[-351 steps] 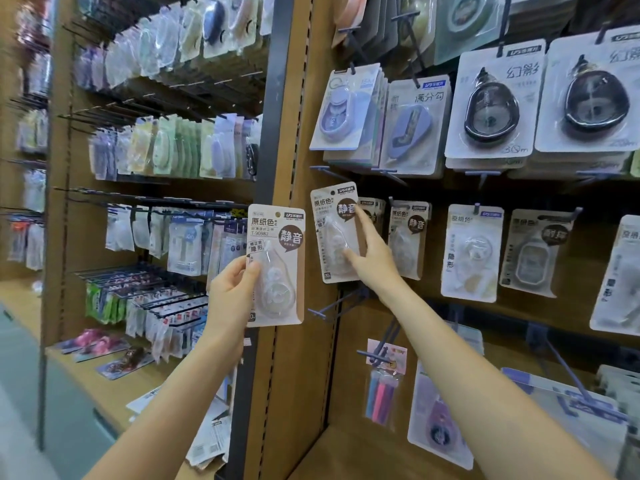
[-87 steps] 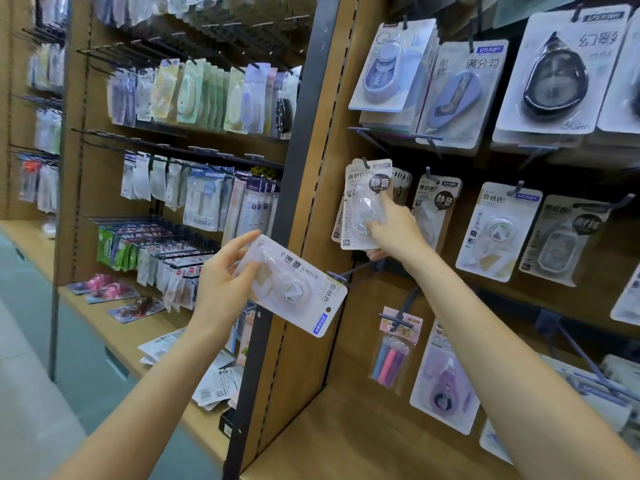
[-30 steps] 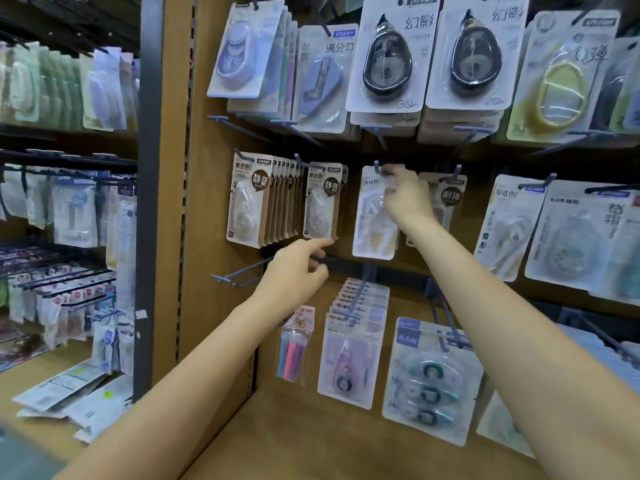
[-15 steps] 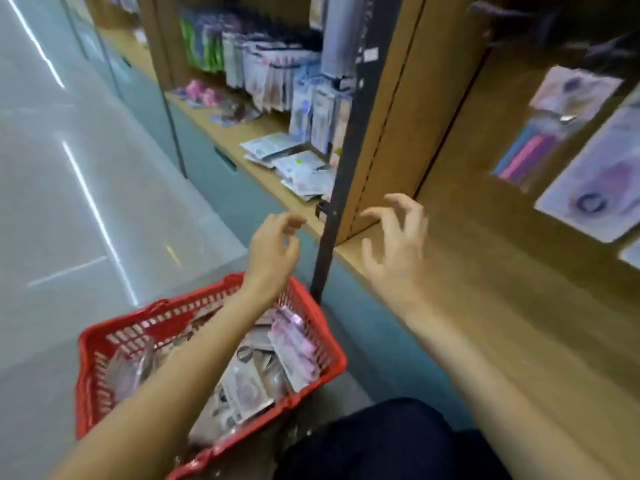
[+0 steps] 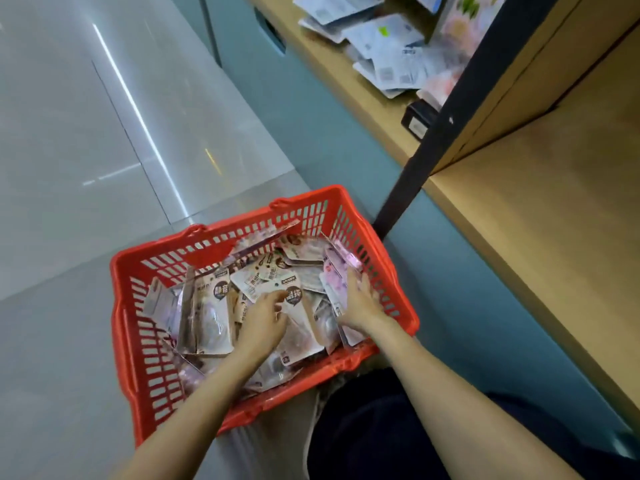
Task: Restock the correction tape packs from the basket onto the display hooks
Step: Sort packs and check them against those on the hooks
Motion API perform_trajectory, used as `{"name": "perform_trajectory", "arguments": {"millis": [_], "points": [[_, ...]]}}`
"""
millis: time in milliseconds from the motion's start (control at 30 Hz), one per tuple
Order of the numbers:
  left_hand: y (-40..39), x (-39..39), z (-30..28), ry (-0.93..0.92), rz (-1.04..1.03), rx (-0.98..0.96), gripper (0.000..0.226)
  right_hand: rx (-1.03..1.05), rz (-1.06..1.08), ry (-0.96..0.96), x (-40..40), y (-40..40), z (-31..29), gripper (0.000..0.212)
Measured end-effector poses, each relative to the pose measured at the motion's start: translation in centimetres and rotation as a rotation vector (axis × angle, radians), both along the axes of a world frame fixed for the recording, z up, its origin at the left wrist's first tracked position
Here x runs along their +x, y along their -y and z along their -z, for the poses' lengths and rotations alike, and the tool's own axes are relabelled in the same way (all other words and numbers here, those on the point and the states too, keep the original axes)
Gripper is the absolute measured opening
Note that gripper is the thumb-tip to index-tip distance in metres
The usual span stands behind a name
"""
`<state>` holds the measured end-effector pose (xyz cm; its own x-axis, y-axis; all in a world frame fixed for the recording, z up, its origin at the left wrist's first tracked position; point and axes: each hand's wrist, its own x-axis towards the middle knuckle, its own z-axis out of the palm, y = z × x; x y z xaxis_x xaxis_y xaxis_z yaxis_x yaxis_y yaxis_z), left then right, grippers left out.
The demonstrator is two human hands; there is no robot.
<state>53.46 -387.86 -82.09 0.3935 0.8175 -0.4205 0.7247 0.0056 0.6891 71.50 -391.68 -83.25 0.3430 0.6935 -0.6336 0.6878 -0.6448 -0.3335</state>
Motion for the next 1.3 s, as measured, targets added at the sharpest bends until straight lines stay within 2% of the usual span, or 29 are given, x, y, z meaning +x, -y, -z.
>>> {"name": "perform_trajectory", "arguments": {"millis": [67, 133, 167, 267, 333, 400, 433, 467, 533, 567, 633, 667, 767, 833, 933, 1000, 1067, 1133, 1200, 1233, 1300], "points": [[-0.1, 1.4, 0.7, 0.027, -0.011, -0.049, 0.038, 0.012, 0.003, 0.021, 0.0, 0.1, 1.5, 0.106], [-0.4, 2.9, 1.4, 0.07, -0.051, -0.129, 0.036, 0.057, -0.045, 0.031, 0.0, 0.4, 2.4, 0.093], [-0.6, 3.6, 1.8, 0.088, -0.075, -0.177, 0.035, 0.077, -0.058, -0.027, 0.1, 0.7, 2.6, 0.084], [-1.0, 5.6, 3.0, 0.101, -0.121, -0.27, 0.035, 0.181, 0.025, -0.324, 1.0, 1.1, 1.8, 0.047], [-1.0, 6.5, 3.6, 0.069, -0.15, -0.245, 0.034, 0.154, 0.119, -0.565, 2.4, 1.0, 0.4, 0.023], [-0.9, 7.0, 3.9, 0.063, -0.271, -0.205, 0.031, 0.048, 0.184, -0.734, 3.0, 0.6, -0.6, 0.025], [-0.8, 7.0, 3.9, 0.073, -0.333, -0.196, 0.026, 0.014, 0.141, -0.727, 2.8, 0.3, -0.9, 0.027], [-0.8, 6.8, 4.1, 0.079, -0.374, -0.181, 0.019, 0.011, 0.055, -0.626, 2.3, -0.1, -1.2, 0.027], [-0.8, 5.8, 4.3, 0.052, -0.418, -0.134, 0.01, 0.176, -0.11, -0.273, 1.5, -1.5, -0.8, 0.028], [-1.0, 5.1, 4.2, 0.043, -0.445, -0.108, 0.011, 0.284, -0.098, -0.126, 1.5, -2.4, -0.7, 0.03], [-1.4, 3.6, 4.1, 0.094, -0.508, -0.077, 0.01, 0.359, -0.002, 0.009, 2.2, -4.4, 0.0, 0.04], [-1.7, 2.9, 4.1, 0.141, -0.531, -0.082, 0.006, 0.297, -0.011, 0.03, 2.5, -5.4, 0.5, 0.048], [-2.3, 1.9, 3.5, 0.246, -0.579, -0.115, 0.016, 0.082, -0.128, 0.077, 2.5, -6.5, 2.8, 0.061], [-2.3, 1.8, 3.3, 0.273, -0.604, -0.081, 0.01, 0.07, -0.233, 0.229, 1.9, -6.8, 3.8, 0.056], [-1.9, 2.2, 2.9, 0.26, -0.584, 0.02, 0.004, 0.091, -0.427, 0.43, 2.4, -6.8, 2.3, 0.047], [-1.5, 2.6, 2.8, 0.244, -0.567, 0.065, 0.006, 0.057, -0.539, 0.389, 3.1, -6.0, 0.5, 0.049], [-1.0, 3.0, 2.9, 0.219, -0.526, 0.069, 0.005, -0.039, -0.65, 0.22, 3.2, -4.1, -0.3, 0.038], [-0.4, 3.4, 3.1, 0.191, -0.509, 0.047, 0.005, -0.042, -0.555, -0.051, 2.7, -2.0, -0.2, 0.027], [-0.1, 3.6, 3.3, 0.15, -0.502, 0.014, 0.004, 0.159, -0.339, -0.19, 2.3, -1.2, 0.7, 0.024], [0.1, 3.7, 3.3, 0.141, -0.511, 0.0, 0.004, 0.232, -0.245, -0.193, 2.2, -1.2, 1.0, 0.03], [0.3, 3.6, 3.1, 0.163, -0.562, -0.007, 0.005, 0.198, -0.083, -0.183, 2.3, -1.6, 1.7, 0.068]]}}
